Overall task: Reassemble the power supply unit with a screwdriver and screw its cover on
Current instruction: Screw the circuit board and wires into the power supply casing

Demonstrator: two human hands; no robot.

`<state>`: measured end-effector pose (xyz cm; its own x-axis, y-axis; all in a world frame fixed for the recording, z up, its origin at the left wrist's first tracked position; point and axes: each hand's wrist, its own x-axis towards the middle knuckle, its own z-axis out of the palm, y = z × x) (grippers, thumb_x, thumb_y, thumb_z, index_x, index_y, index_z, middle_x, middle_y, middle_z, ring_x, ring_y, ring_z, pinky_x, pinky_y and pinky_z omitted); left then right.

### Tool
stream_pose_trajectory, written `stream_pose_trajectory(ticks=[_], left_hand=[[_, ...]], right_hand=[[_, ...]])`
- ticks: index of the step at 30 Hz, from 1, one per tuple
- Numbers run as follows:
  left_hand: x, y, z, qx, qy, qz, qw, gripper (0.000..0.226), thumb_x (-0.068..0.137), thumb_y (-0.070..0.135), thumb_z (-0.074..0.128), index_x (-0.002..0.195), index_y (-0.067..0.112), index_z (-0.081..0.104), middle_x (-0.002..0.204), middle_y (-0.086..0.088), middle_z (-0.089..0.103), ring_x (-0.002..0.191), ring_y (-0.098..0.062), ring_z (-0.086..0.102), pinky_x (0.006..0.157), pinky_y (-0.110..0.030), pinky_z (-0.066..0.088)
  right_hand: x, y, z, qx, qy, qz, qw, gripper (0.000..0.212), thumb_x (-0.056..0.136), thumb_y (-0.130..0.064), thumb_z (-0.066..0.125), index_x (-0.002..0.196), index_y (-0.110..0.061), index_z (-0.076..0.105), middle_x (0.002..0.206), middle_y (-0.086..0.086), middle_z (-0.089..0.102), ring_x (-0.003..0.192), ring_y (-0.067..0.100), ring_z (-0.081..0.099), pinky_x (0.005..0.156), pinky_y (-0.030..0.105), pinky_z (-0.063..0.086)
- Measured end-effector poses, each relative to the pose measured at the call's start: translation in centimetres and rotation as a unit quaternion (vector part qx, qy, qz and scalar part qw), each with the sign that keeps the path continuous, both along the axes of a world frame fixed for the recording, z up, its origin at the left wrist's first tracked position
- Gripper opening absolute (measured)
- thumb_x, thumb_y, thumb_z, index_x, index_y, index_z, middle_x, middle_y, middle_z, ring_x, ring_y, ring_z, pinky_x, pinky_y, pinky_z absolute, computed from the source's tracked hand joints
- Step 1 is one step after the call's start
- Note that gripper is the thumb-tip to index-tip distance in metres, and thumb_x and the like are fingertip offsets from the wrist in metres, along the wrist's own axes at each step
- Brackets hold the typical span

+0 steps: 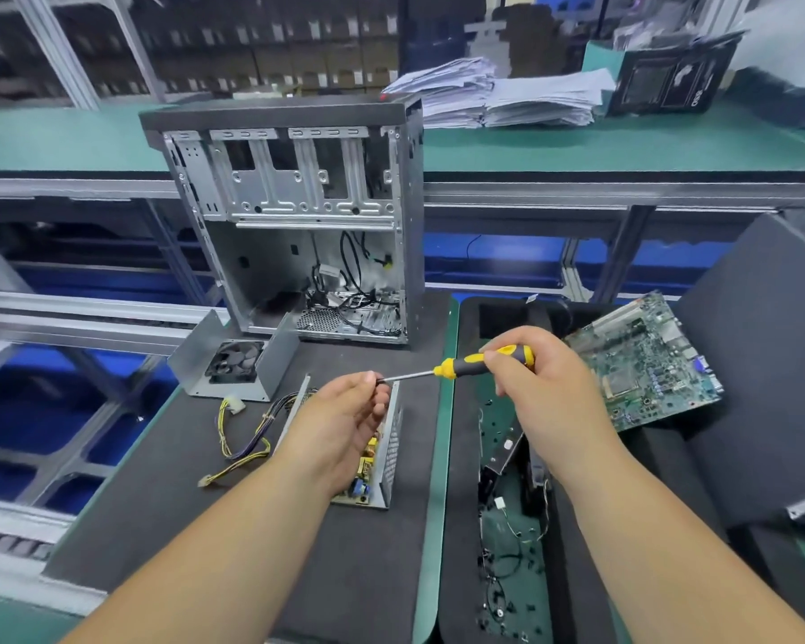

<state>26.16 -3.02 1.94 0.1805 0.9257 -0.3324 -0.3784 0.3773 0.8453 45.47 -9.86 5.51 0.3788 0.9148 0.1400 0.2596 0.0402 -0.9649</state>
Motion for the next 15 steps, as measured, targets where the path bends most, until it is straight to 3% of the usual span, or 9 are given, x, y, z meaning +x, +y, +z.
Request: stream_pose_trajectory(ticks=[6, 11, 15], left_hand=[[-0.39, -0.45, 0.22, 0.018, -0.019, -0.002, 1.000, 0.013, 0.097, 0.007, 0.053, 0.090, 0.004, 0.063, 0.068, -0.001, 0.067, 0.058, -0.005, 0.061, 0.055, -0.014, 0.052], [-0.32, -0.71, 0.13, 0.136, 0.151, 0.006, 0.979, 0.018, 0.098, 0.007, 0.054, 0.085, 0.009, 0.066, 0.068, 0.004, 0.068, 0.060, -0.005, 0.059, 0.057, -0.014, 0.050], [-0.28, -0.46, 0.02, 0.204, 0.228, 0.026, 0.952, 0.017, 0.095, 0.009, 0.058, 0.082, 0.016, 0.067, 0.070, 0.003, 0.070, 0.066, -0.006, 0.063, 0.062, -0.016, 0.051]], right_hand=[[0.15, -0.35, 0.11, 0.013, -0.006, 0.009, 1.000, 0.011, 0.091, -0.021, 0.059, 0.084, -0.027, 0.065, 0.058, -0.008, 0.051, 0.046, 0.009, 0.035, 0.040, 0.017, 0.028], [0.25, -0.54, 0.28, 0.022, -0.009, 0.012, 1.000, 0.009, 0.092, -0.025, 0.060, 0.084, -0.027, 0.064, 0.058, -0.009, 0.054, 0.045, 0.007, 0.036, 0.039, 0.015, 0.029], [0.59, -0.32, 0.22, 0.013, -0.038, 0.009, 0.999, 0.019, 0.092, -0.035, 0.061, 0.074, -0.028, 0.063, 0.055, -0.006, 0.056, 0.047, 0.005, 0.042, 0.047, 0.017, 0.037]])
